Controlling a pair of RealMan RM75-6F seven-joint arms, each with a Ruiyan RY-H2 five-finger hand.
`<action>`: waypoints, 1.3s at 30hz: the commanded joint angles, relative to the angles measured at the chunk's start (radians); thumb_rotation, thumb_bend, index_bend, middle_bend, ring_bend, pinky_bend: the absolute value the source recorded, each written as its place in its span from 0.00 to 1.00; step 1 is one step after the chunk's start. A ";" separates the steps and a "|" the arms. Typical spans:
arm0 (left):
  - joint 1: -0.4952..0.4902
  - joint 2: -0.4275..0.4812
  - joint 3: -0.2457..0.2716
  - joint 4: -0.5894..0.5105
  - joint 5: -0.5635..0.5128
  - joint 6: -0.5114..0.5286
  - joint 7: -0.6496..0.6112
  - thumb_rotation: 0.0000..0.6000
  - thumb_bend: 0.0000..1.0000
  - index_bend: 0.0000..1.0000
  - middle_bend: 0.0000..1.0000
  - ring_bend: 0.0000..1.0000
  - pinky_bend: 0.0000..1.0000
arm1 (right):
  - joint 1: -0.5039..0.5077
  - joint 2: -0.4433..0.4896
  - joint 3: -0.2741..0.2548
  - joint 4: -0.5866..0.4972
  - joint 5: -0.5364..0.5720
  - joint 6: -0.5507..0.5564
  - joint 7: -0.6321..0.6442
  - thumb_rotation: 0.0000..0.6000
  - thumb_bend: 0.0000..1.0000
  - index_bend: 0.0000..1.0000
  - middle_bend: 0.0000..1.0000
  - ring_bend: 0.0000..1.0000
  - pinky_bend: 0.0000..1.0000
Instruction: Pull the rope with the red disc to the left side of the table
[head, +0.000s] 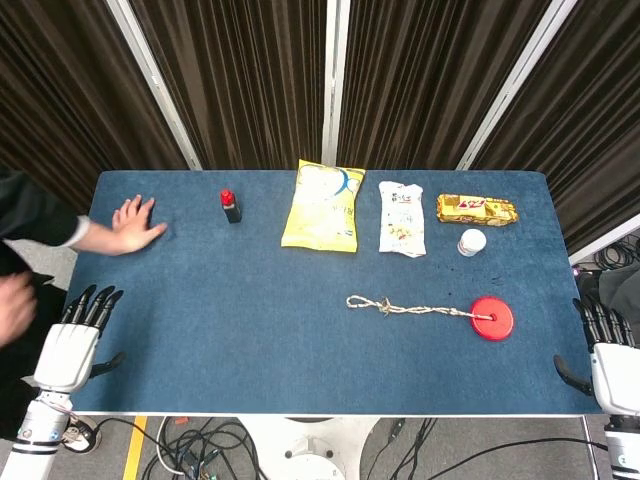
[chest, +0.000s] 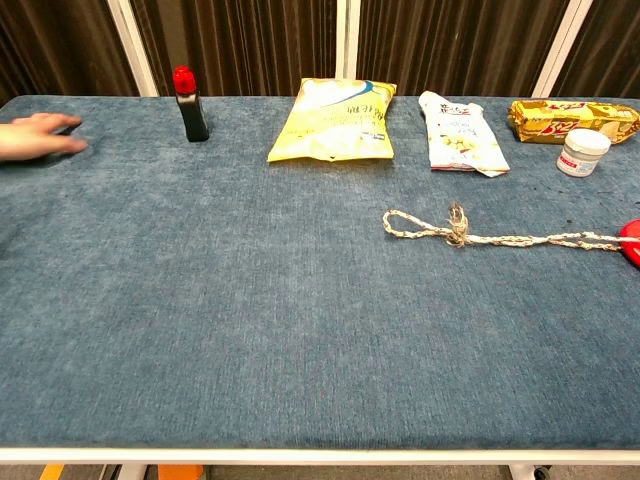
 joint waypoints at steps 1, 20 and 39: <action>0.000 0.001 -0.001 -0.001 0.000 0.001 0.001 1.00 0.12 0.10 0.09 0.00 0.18 | 0.000 0.001 0.001 -0.001 0.000 0.000 0.000 1.00 0.22 0.00 0.01 0.00 0.00; -0.255 -0.030 -0.054 -0.136 0.116 -0.267 0.023 1.00 0.12 0.10 0.09 0.00 0.18 | -0.006 0.010 0.011 0.011 0.024 0.000 0.012 1.00 0.22 0.00 0.01 0.00 0.00; -0.766 -0.418 -0.258 0.113 -0.116 -0.795 -0.014 1.00 0.12 0.10 0.10 0.00 0.18 | -0.018 0.001 0.011 0.076 0.035 -0.001 0.087 1.00 0.22 0.00 0.01 0.00 0.00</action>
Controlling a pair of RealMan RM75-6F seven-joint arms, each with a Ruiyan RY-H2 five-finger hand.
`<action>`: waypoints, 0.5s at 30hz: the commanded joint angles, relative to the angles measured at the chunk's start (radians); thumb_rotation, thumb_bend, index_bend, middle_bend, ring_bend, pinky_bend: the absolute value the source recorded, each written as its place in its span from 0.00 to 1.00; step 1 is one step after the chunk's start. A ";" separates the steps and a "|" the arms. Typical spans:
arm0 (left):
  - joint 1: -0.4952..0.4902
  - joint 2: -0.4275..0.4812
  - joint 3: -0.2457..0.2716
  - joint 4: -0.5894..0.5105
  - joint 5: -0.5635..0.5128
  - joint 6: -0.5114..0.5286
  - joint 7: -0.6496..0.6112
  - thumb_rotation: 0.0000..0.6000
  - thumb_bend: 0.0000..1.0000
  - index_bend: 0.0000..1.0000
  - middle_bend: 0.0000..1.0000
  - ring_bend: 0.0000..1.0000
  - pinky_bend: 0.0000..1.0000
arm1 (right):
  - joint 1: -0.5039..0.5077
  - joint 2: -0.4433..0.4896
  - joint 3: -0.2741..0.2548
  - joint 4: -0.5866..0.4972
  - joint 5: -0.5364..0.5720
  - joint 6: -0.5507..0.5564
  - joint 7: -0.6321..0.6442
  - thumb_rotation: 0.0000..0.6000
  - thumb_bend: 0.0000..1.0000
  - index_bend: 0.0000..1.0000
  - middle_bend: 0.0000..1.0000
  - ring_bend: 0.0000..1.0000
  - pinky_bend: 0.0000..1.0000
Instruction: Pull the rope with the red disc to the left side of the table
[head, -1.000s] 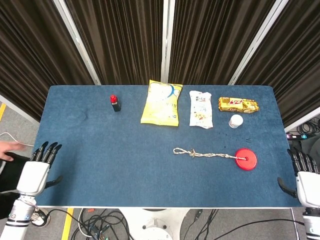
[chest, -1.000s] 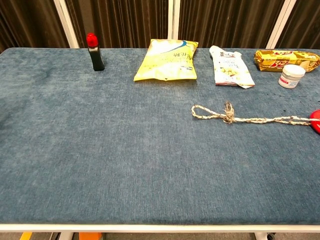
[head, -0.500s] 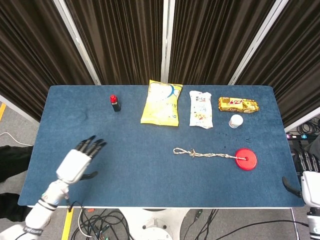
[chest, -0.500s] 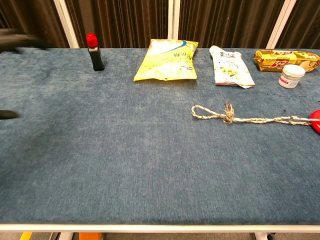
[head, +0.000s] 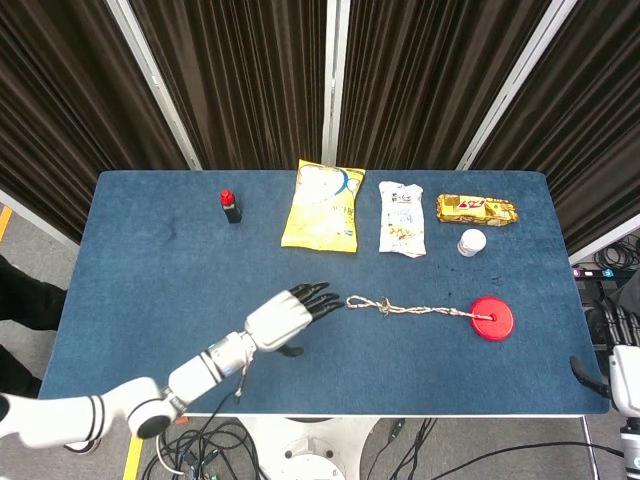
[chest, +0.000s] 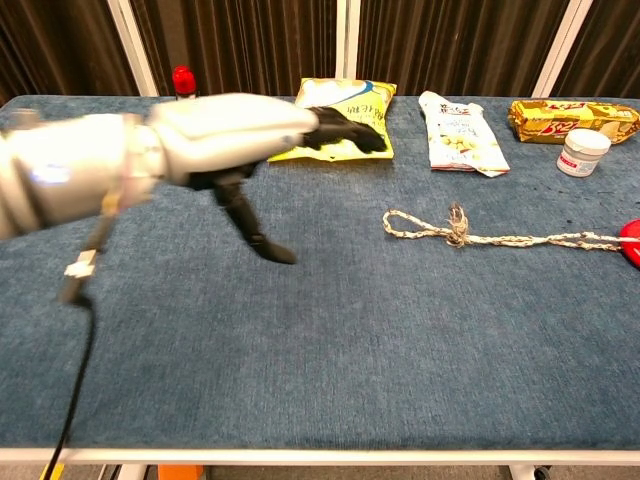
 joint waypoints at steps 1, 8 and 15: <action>-0.113 -0.110 -0.047 0.142 -0.080 -0.096 -0.039 1.00 0.12 0.10 0.10 0.00 0.18 | -0.003 0.001 0.001 0.005 0.002 0.003 0.008 1.00 0.22 0.00 0.01 0.00 0.00; -0.223 -0.198 -0.059 0.286 -0.096 -0.152 -0.099 1.00 0.12 0.10 0.12 0.00 0.18 | -0.006 -0.001 0.005 0.022 0.008 0.001 0.029 1.00 0.22 0.00 0.01 0.00 0.00; -0.287 -0.253 -0.042 0.414 -0.101 -0.176 -0.165 1.00 0.12 0.10 0.14 0.00 0.18 | -0.009 -0.007 0.004 0.044 0.014 -0.007 0.049 1.00 0.22 0.00 0.01 0.00 0.00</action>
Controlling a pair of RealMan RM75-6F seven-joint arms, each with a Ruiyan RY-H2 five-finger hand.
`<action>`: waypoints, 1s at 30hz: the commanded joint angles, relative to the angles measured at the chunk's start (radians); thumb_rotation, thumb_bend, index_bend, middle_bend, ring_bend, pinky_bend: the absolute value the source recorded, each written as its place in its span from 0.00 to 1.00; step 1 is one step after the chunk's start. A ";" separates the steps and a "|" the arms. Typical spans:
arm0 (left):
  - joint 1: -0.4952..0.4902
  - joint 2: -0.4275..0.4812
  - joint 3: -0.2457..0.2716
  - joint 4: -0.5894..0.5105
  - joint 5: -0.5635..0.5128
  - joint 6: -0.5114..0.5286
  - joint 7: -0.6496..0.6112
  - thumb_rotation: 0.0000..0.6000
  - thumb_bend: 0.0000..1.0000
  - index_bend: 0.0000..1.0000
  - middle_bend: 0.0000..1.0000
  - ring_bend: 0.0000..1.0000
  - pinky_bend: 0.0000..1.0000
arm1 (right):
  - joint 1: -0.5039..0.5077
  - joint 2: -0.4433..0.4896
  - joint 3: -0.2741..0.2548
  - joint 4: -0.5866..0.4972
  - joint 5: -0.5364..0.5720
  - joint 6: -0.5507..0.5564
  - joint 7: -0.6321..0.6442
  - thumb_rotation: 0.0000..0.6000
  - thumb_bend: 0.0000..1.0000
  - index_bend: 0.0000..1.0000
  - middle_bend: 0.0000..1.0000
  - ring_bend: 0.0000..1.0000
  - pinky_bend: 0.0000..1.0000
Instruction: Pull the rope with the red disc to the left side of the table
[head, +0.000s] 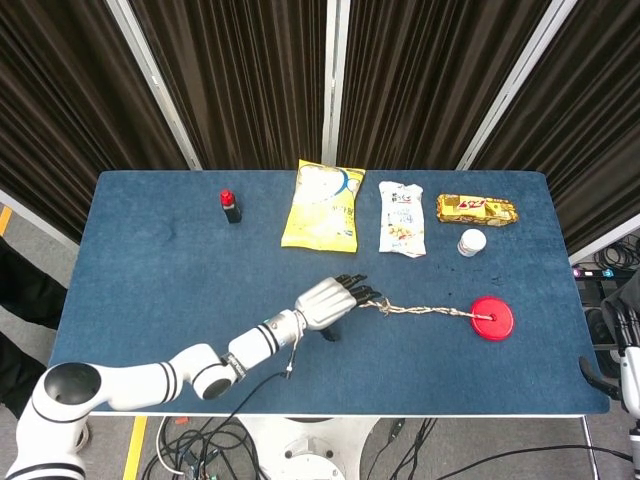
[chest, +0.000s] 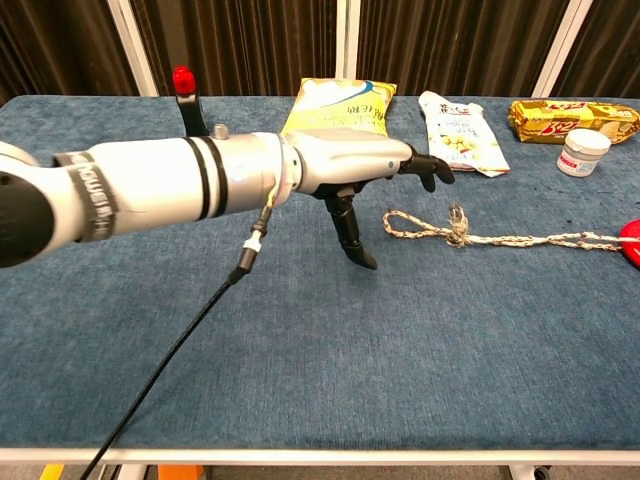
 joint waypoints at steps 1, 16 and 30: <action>-0.034 -0.031 0.007 0.064 -0.007 -0.015 -0.035 1.00 0.12 0.10 0.14 0.00 0.18 | 0.000 -0.002 0.000 0.006 0.000 -0.002 0.004 1.00 0.22 0.00 0.01 0.00 0.00; -0.123 -0.110 -0.012 0.219 -0.089 -0.056 -0.091 1.00 0.23 0.13 0.29 0.00 0.19 | 0.000 -0.010 0.001 0.022 0.006 -0.015 0.014 1.00 0.22 0.00 0.01 0.00 0.00; -0.163 -0.157 -0.010 0.316 -0.143 -0.049 -0.048 1.00 0.33 0.16 0.40 0.05 0.20 | -0.003 -0.018 0.001 0.050 0.013 -0.026 0.036 1.00 0.22 0.00 0.01 0.00 0.00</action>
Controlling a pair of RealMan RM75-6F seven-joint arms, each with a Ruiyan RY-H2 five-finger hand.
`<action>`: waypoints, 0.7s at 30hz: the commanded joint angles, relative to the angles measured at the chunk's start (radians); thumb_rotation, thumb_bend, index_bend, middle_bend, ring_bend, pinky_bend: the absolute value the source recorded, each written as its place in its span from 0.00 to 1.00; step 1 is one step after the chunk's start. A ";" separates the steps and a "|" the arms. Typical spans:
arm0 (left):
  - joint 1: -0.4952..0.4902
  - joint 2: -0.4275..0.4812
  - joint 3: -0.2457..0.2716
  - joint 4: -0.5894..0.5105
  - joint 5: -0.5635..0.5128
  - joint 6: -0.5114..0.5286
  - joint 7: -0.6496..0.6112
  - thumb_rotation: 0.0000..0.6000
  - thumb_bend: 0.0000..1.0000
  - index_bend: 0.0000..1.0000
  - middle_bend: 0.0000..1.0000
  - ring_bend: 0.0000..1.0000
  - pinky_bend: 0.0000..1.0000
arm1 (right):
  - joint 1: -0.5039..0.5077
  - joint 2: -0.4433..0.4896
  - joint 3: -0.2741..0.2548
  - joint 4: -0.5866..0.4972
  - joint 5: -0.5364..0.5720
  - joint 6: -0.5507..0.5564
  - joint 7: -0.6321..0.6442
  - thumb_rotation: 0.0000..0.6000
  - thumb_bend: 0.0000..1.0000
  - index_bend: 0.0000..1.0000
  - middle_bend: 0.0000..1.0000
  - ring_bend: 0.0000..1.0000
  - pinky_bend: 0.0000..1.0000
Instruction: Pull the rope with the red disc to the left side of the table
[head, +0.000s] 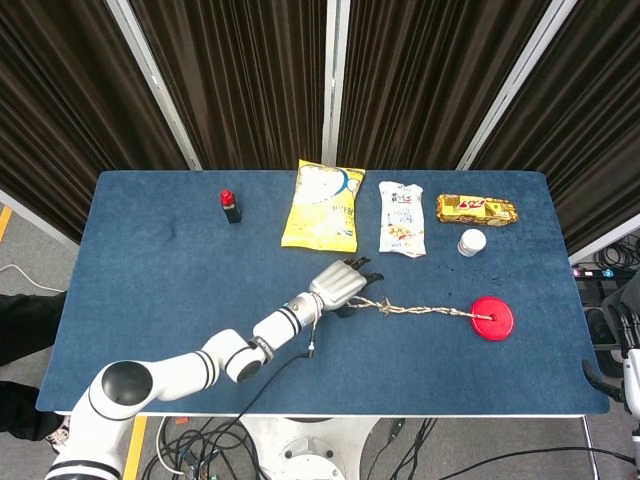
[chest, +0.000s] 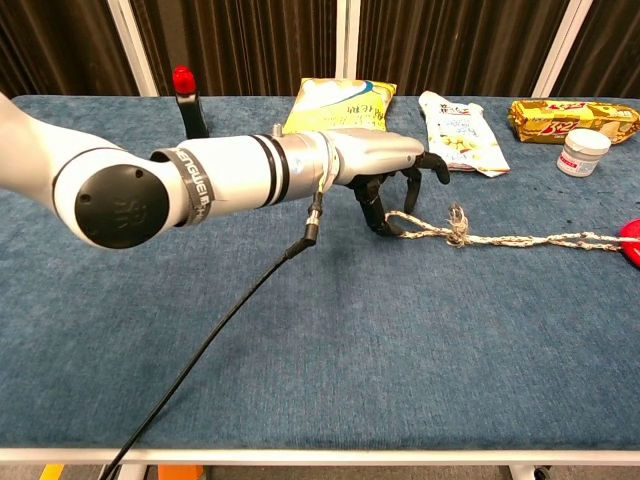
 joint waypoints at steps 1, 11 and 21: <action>-0.005 -0.006 0.001 0.010 -0.011 -0.002 0.002 1.00 0.34 0.17 0.41 0.06 0.20 | 0.000 -0.001 0.000 0.002 0.000 0.000 0.002 1.00 0.22 0.00 0.01 0.00 0.00; -0.009 -0.028 0.022 0.059 -0.029 0.009 0.047 1.00 0.37 0.18 0.49 0.10 0.21 | -0.001 -0.003 0.001 0.010 0.003 -0.005 0.008 1.00 0.22 0.00 0.01 0.00 0.00; -0.010 -0.031 0.019 0.039 -0.029 0.019 0.011 1.00 0.37 0.22 0.55 0.14 0.21 | -0.002 -0.007 0.003 0.015 0.008 -0.012 0.010 1.00 0.22 0.00 0.01 0.00 0.00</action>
